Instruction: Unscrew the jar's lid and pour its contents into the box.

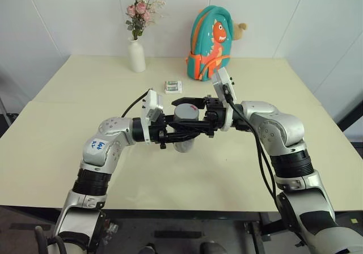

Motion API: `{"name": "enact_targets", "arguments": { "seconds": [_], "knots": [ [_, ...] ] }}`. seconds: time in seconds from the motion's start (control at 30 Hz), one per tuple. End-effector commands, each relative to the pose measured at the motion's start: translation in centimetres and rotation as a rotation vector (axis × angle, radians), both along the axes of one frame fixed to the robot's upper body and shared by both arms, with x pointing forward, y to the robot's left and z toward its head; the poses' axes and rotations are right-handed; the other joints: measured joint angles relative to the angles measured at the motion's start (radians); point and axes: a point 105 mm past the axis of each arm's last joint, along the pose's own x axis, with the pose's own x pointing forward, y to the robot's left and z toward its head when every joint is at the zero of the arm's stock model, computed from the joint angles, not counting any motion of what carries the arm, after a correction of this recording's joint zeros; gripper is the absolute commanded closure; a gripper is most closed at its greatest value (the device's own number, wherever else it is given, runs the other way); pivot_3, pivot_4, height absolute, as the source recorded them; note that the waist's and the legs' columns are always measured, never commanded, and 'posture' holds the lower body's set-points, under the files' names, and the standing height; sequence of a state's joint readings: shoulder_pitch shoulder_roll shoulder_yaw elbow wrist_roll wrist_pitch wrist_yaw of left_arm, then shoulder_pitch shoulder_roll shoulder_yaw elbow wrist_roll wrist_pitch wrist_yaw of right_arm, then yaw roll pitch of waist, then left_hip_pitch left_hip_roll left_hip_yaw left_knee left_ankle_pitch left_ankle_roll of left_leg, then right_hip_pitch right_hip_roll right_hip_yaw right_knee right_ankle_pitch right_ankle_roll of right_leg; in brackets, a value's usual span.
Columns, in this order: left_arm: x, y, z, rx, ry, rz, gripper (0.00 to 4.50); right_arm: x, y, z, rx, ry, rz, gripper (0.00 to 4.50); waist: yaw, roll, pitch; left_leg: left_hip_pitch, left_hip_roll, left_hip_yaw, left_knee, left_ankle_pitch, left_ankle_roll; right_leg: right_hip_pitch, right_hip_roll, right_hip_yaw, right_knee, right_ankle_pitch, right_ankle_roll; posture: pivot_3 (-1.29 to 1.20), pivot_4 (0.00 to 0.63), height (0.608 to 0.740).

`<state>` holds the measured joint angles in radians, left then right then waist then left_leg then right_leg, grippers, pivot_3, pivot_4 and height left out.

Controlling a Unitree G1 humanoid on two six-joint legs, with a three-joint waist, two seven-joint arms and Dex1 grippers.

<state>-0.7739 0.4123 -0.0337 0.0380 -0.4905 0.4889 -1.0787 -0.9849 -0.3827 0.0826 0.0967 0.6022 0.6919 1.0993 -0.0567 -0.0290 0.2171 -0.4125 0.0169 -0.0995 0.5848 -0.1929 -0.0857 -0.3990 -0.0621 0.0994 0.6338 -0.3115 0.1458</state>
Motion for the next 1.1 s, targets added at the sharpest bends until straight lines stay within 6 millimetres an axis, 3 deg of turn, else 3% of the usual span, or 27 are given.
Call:
{"name": "enact_targets", "arguments": {
  "seconds": [0.03, 0.53, 0.83, 1.1],
  "knots": [
    [-0.8, -0.4, 1.3, -0.021, -0.051, -0.036, 2.06, 0.2, -0.4, 2.3, 0.060, -0.069, -0.012, 0.02, -0.001, 0.000, 0.000, 0.000, 0.000, 0.000, 0.000, 0.000, 0.000, 0.000, 0.000, 0.000, 0.000, 0.000, 0.000, 0.00, 0.150, 0.740],
    [-0.8, -0.2, 1.1, -0.022, -0.048, -0.024, 2.06, 1.7, -4.9, 0.8, -0.002, -0.034, -0.118, 0.02, 0.000, 0.000, 0.000, 0.000, 0.000, 0.000, 0.000, 0.000, 0.000, 0.000, 0.000, 0.000, 0.000, 0.000, 0.000, 0.00, 0.150, 0.740],
    [-0.8, 0.0, 1.1, -0.028, -0.043, -0.012, 2.06, 1.1, -8.1, 1.0, 0.036, 0.031, -0.135, 0.02, 0.004, 0.000, 0.000, 0.000, 0.000, 0.000, 0.000, 0.000, 0.000, 0.000, 0.000, 0.000, -0.001, 0.000, 0.000, 0.00, 0.150, 0.740],
    [-0.8, 0.2, 1.0, -0.022, -0.040, -0.012, 2.06, -0.5, -7.9, 0.6, 0.011, 0.044, -0.038, 0.02, 0.000, 0.000, 0.000, 0.000, 0.000, 0.000, 0.000, 0.000, 0.000, 0.000, 0.000, 0.000, -0.001, 0.000, 0.000, 0.00, 0.150, 0.740]
  ]
}}
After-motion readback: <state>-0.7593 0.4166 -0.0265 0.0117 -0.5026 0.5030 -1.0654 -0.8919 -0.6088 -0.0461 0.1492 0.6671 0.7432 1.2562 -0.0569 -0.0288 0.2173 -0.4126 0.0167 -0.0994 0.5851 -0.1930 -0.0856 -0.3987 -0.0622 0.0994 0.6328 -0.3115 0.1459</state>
